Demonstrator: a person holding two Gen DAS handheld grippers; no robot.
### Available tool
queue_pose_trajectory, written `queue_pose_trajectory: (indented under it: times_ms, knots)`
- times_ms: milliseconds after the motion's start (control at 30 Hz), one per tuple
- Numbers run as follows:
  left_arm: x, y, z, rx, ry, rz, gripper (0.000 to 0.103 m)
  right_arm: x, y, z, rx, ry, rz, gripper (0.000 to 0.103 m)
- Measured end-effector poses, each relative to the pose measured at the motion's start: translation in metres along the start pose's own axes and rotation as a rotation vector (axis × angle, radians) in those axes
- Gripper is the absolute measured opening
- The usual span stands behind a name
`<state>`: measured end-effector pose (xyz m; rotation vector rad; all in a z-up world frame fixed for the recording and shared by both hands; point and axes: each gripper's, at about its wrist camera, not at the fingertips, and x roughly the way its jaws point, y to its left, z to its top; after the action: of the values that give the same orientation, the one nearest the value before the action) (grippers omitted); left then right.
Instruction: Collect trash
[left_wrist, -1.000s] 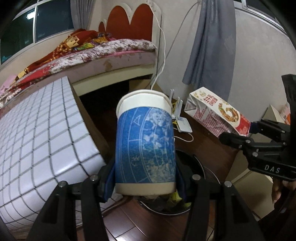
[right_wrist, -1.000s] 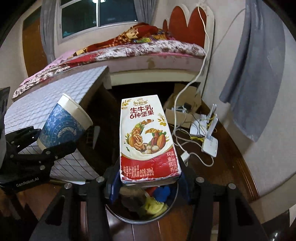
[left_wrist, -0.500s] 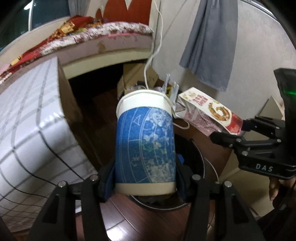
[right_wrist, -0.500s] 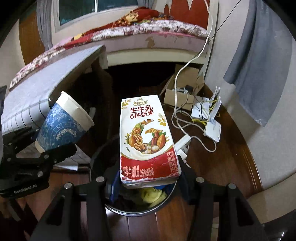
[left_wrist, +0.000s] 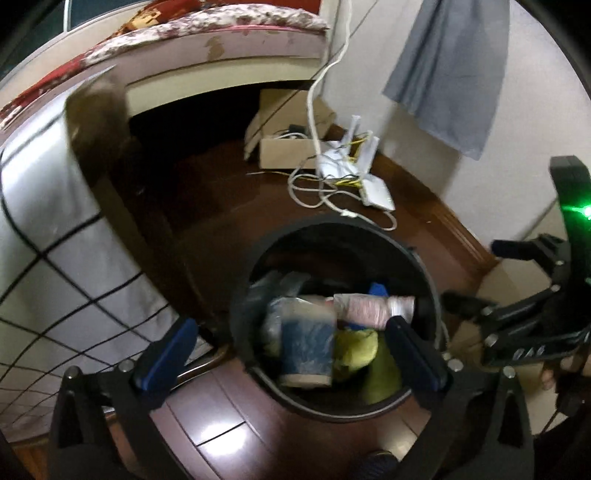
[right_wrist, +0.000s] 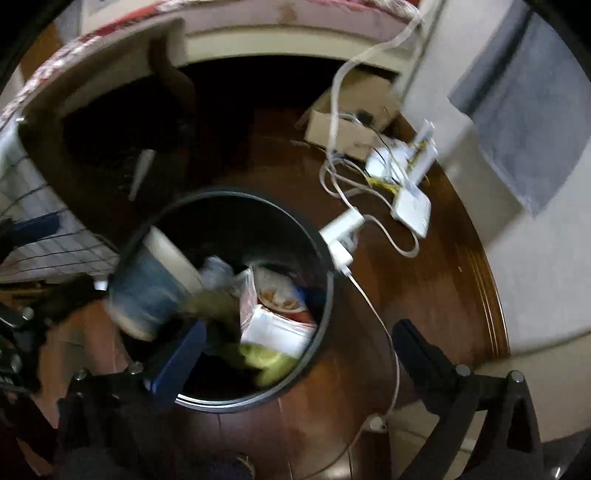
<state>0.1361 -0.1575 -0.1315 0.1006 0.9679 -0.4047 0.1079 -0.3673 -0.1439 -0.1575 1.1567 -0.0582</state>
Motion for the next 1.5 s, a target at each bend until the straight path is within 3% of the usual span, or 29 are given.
queue_pose_trajectory:
  times_ms: [200,800,1300,1500]
  knots:
    - [0.003,0.01,-0.008,-0.026,-0.005,0.049,0.102,0.0,0.004,0.0,-0.025,-0.02,-0.019,0.102]
    - [-0.021,0.017,-0.009,-0.037,-0.058,0.083,0.102,-0.019,0.023,0.009,-0.062,-0.077,0.001,0.102]
    - [-0.076,0.024,-0.009,-0.055,-0.112,0.126,0.102,-0.082,0.049,0.006,-0.097,-0.202,0.036,0.102]
    - [-0.105,0.026,-0.017,-0.056,-0.175,0.124,0.102,-0.109,0.051,0.003,-0.075,-0.242,0.048,0.102]
